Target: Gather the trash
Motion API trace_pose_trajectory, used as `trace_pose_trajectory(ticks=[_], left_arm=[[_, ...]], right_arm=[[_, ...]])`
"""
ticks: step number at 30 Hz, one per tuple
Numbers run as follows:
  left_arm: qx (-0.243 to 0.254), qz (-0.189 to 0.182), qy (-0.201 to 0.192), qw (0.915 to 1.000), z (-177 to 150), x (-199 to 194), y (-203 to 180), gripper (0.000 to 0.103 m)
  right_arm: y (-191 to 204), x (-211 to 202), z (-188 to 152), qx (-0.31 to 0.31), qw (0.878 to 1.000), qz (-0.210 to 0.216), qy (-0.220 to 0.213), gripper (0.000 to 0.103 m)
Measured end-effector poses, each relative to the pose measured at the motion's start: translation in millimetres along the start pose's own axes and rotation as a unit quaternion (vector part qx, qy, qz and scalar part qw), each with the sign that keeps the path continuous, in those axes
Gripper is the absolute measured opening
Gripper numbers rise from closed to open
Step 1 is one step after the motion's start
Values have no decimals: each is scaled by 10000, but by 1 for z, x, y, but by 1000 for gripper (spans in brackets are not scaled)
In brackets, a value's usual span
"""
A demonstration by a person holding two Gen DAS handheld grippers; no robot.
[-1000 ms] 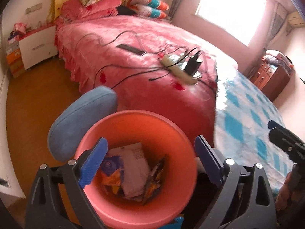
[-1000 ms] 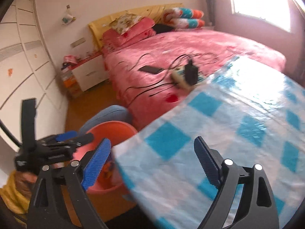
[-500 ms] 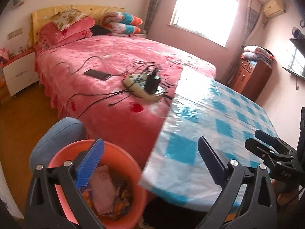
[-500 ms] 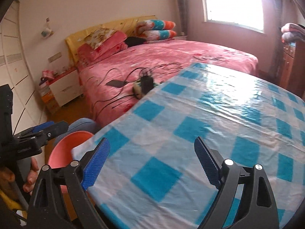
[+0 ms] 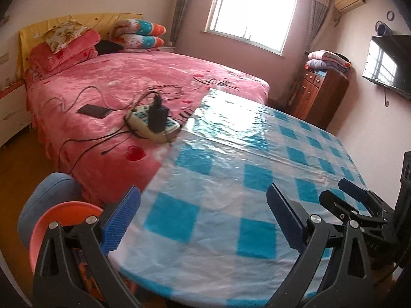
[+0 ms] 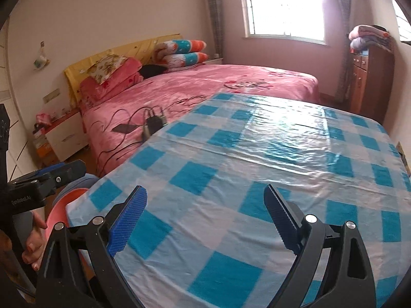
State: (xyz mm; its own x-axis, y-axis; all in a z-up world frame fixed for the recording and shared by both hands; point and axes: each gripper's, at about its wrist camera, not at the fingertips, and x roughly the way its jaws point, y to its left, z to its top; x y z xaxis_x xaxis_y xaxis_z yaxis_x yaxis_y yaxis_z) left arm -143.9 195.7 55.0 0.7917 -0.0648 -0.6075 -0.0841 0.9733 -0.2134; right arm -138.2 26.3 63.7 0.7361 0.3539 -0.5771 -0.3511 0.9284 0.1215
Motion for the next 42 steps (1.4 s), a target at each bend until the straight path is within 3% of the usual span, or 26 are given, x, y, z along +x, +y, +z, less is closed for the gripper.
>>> trace_pose_trajectory(ticks=[27,42], left_arm=[[611,-602,105,9963,15,51,-141,99],[967,-642,174,9931,12,73,-207,99]], right_arm=[[-126,-39,-10,825,9897,-1095,-419,91],[-167,-60,-20,1086,9807,-1495,-638,94]])
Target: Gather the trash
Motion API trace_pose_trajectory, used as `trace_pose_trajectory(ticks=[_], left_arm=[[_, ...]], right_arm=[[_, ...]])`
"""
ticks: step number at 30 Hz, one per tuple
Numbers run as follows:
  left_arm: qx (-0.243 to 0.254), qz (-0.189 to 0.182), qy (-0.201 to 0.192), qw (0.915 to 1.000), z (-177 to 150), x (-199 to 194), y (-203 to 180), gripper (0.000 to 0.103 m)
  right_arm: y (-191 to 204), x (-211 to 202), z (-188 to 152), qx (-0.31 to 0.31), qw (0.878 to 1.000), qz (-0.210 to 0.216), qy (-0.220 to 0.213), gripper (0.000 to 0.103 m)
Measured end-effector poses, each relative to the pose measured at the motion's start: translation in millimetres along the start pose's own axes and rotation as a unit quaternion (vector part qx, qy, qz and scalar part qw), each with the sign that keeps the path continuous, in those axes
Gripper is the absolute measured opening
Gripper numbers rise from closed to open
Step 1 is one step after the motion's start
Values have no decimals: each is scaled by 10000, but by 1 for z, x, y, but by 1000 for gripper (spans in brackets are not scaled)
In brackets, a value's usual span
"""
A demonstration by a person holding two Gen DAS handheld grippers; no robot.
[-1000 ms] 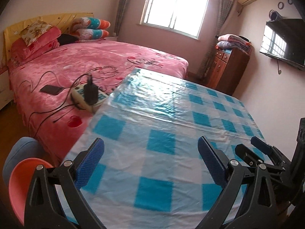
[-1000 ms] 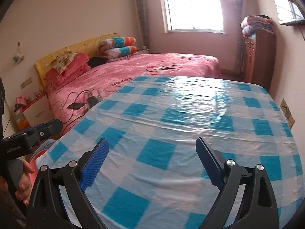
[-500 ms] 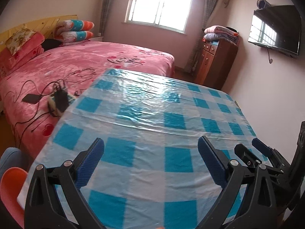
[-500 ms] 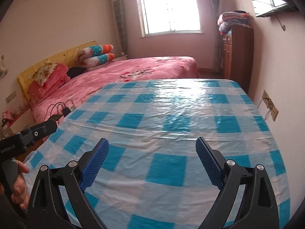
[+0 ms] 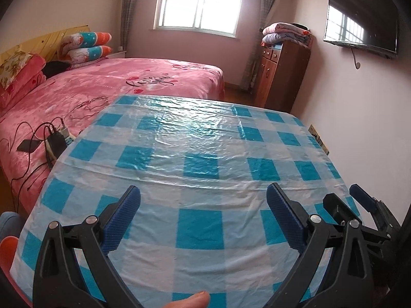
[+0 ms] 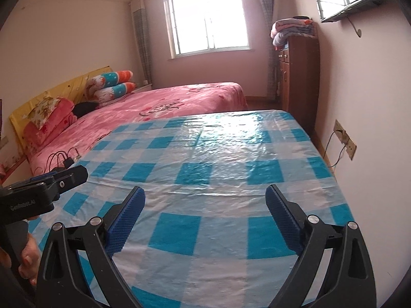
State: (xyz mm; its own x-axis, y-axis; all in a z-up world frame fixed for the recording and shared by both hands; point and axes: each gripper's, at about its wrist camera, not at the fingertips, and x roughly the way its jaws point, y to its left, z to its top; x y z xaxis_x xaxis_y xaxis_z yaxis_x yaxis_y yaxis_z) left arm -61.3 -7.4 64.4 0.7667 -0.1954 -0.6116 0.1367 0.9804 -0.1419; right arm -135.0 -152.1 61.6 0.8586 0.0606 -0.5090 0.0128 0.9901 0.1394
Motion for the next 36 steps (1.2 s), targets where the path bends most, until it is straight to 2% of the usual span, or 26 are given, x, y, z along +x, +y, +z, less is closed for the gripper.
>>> trace_pose_trajectory(ticks=[9,22,36], left_arm=[[87,63,-46,9999,2,1,-13,99],[-73,99,-21,9999,0,4,-10,99],[-16,175,-73,9998,-2,5,-7,99]], right_arm=[[-16,-2,1,184,9998,-51,-35,94],[-13,3,1,145,9999,7,-12,94],[-6,7,0,61,9999,94,87,94]])
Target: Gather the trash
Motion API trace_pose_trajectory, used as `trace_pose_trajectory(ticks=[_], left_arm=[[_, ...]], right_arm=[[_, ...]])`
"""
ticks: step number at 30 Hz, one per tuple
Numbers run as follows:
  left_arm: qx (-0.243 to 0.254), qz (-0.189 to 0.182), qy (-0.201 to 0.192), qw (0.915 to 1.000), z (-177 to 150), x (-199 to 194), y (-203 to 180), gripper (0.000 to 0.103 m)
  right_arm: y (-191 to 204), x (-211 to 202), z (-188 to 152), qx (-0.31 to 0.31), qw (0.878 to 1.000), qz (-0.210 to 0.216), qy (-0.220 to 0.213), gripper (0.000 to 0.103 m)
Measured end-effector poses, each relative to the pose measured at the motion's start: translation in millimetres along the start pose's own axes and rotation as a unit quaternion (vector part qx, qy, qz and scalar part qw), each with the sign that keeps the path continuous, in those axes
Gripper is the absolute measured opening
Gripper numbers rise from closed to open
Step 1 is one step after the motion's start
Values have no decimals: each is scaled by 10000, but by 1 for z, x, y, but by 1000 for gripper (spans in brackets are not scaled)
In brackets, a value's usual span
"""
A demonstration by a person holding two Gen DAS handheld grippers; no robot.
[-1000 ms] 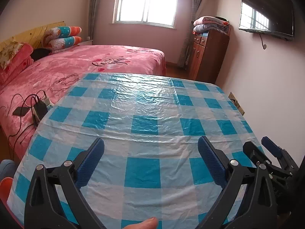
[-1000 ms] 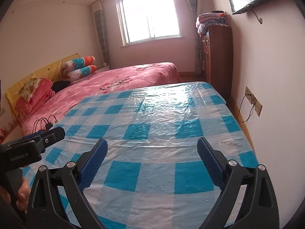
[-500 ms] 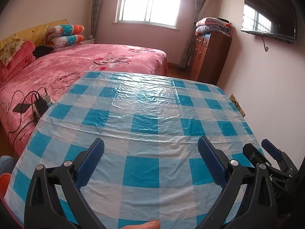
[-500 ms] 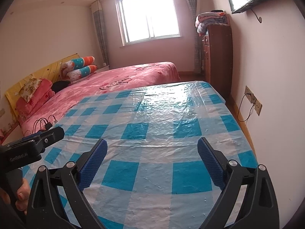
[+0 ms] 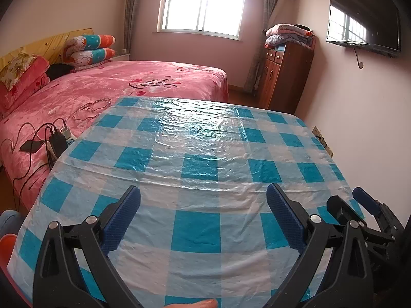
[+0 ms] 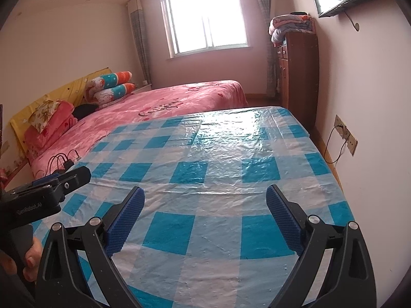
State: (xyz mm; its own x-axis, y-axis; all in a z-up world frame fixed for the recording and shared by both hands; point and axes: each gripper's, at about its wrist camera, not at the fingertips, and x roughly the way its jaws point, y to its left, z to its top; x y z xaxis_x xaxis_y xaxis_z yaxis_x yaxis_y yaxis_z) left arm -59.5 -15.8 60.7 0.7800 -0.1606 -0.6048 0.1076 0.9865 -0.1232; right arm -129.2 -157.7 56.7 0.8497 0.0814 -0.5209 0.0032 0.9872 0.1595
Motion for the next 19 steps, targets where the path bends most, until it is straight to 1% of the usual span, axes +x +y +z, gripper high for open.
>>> trace_pose_trajectory(ticks=[3,7,9,12,17,19], left_arm=[[3,13,16,10000,-1,2,0,99],[4,7,-85,10000,-1,1,1,99],[28,56,-20,10000,0,5,2,99],[55,188,210,9996,2,16,5,99],[56,484,828,9954,1,49,12,99],[112,568,972,9936,0,59,13,99]], right_arm=[[0,2,1,-4,10000,16,48,94],[2,5,1,-3,9999,37,113,94],[2,8,2,16,9998,47,184,94],[2,16,1,75,9991,71,407,95],[2,43,-1,251,9942,-15,1048,95],[3,54,-2,288,9908,-153,1311,95]])
